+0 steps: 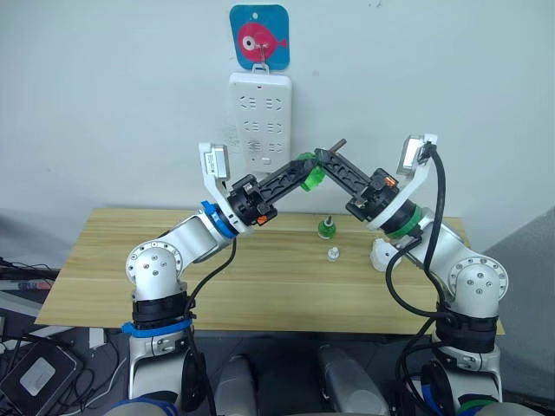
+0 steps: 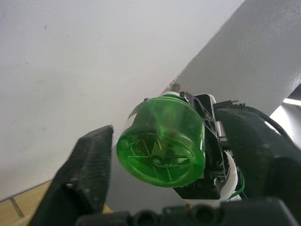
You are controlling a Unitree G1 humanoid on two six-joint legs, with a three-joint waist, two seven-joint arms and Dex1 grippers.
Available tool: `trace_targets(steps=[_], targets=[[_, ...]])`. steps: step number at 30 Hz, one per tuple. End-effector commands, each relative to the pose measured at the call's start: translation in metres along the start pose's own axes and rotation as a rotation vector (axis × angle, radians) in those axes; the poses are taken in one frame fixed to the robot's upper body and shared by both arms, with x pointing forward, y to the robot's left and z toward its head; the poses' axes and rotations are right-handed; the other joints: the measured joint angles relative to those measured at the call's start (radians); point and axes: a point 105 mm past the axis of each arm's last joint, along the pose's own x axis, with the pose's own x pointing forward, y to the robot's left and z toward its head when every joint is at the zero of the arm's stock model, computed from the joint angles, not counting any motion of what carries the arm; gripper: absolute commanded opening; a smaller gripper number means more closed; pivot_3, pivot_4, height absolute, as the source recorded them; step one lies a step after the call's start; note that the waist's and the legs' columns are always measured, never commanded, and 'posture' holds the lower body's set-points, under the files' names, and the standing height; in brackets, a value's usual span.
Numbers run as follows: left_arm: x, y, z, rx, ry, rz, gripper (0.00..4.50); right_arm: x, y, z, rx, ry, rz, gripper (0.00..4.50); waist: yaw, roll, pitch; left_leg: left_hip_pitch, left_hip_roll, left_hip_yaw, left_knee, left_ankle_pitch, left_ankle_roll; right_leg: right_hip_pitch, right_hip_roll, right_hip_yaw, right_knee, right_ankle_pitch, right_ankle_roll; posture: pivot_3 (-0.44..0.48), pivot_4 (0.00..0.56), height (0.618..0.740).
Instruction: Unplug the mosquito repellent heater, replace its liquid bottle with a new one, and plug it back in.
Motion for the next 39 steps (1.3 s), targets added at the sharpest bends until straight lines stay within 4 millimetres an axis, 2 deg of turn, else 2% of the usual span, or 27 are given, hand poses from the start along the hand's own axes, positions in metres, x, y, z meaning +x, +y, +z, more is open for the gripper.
trace_targets(steps=[1,2,14,20,21,25,26,35,39], targets=[[0.0002,-0.0088,0.0006,-0.005,0.005,-0.050,2.63,-0.0004,0.0161,0.0075,-0.016,-0.034,0.057,0.82,0.000,0.000,0.000,0.000,0.000,0.000,0.000,0.000,0.000,0.000,0.000,0.000,0.000,0.000,0.000,-0.167,0.156,0.718],[-0.0002,-0.0089,0.0000,-0.007,0.008,-0.052,2.40,-0.0002,0.0167,0.0075,-0.014,-0.034,0.059,0.82,0.000,0.000,0.000,0.000,0.000,0.000,0.000,0.000,0.000,0.000,0.000,0.000,0.000,0.000,0.000,-0.166,0.156,0.718],[-0.0029,-0.0101,0.0006,-0.019,-0.010,-0.057,2.39,0.0010,0.0229,0.0103,0.039,-0.052,0.092,0.82,0.001,0.000,0.000,0.000,0.000,0.000,0.000,0.000,0.000,0.000,0.000,0.000,0.000,0.000,0.000,-0.161,0.156,0.718],[-0.0034,-0.0133,0.0003,-0.093,-0.022,-0.082,2.39,0.0012,0.0227,0.0102,0.038,-0.047,0.095,0.82,0.001,0.000,0.000,0.000,0.000,0.000,0.000,0.000,0.000,0.000,0.000,0.000,0.000,0.000,0.000,-0.159,0.156,0.718],[-0.0029,-0.0133,0.0006,-0.092,-0.022,-0.080,3.15,0.0012,0.0226,0.0102,0.039,-0.047,0.095,0.82,0.001,0.000,0.000,0.000,0.000,0.000,0.000,0.000,0.000,0.000,0.000,0.000,0.000,0.000,0.000,-0.158,0.157,0.718],[-0.0035,-0.0160,0.0004,-0.059,-0.014,-0.078,4.39,0.0010,0.0223,0.0097,0.037,-0.044,0.095,0.82,0.001,0.000,0.000,0.000,0.000,0.000,0.000,0.000,0.000,0.000,0.000,0.000,0.000,0.000,0.000,-0.158,0.156,0.718],[-0.0043,-0.0169,0.0007,-0.062,-0.017,-0.083,4.50,0.0009,0.0223,0.0094,0.036,-0.043,0.095,0.82,0.001,0.000,0.000,0.000,0.000,0.000,0.000,0.000,0.000,0.000,0.000,0.000,0.000,0.000,0.000,-0.158,0.156,0.718],[-0.0045,-0.0175,0.0027,-0.060,-0.029,-0.089,4.50,0.0006,0.0223,0.0071,0.032,-0.032,0.096,0.82,0.001,0.000,0.000,0.000,0.000,0.000,0.000,0.000,0.000,0.000,0.000,0.000,0.000,0.000,0.000,-0.158,0.155,0.718],[-0.0035,-0.0179,0.0037,-0.059,-0.032,-0.097,3.68,0.0008,0.0233,0.0061,0.032,-0.028,0.100,0.82,0.001,0.000,0.000,0.000,0.000,0.000,0.000,0.000,0.000,0.000,0.000,0.000,0.000,0.000,0.000,-0.159,0.156,0.718]])
